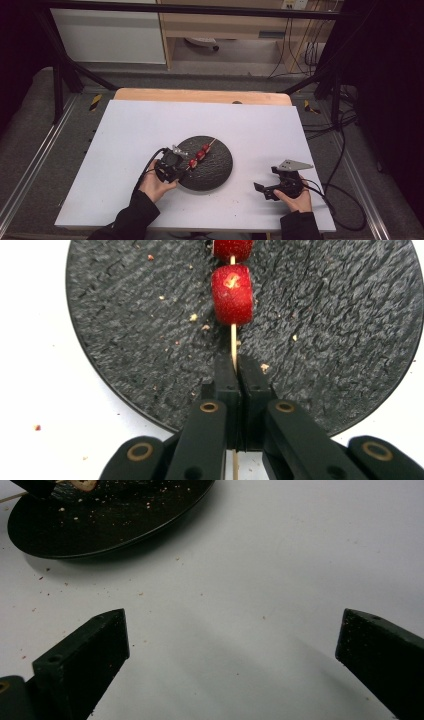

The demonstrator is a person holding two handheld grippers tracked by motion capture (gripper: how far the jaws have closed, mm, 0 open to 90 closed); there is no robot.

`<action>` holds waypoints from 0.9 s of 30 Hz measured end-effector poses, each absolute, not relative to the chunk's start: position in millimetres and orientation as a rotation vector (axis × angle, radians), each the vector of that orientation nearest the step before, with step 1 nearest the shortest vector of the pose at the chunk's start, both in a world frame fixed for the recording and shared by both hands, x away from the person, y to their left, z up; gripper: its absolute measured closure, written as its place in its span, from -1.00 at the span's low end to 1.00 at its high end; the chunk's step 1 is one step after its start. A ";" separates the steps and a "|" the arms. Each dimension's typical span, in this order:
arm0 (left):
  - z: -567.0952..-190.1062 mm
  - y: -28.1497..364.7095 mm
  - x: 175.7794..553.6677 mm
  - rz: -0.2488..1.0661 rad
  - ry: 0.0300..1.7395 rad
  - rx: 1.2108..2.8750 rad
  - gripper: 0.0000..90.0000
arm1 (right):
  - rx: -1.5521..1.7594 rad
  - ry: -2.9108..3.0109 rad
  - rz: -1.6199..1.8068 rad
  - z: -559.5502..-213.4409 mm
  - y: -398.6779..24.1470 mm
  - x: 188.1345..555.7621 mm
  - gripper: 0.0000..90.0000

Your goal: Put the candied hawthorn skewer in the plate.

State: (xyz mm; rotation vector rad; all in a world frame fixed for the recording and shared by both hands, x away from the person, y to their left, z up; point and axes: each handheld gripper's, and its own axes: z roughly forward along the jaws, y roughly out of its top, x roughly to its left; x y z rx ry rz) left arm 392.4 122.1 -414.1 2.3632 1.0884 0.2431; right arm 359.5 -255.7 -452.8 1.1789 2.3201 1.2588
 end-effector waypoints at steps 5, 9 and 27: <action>-415.8 118.7 391.8 0.251 1.089 2.373 0.96 | 1.176 2.321 1.255 -452.8 -255.9 359.6 -0.97; -416.0 118.3 391.5 0.254 1.088 2.373 0.96 | 1.177 2.321 1.254 -452.6 -256.1 359.5 -0.97; -401.1 158.3 381.3 0.297 0.894 2.266 0.05 | 1.190 2.314 1.259 -452.5 -255.8 359.4 -0.98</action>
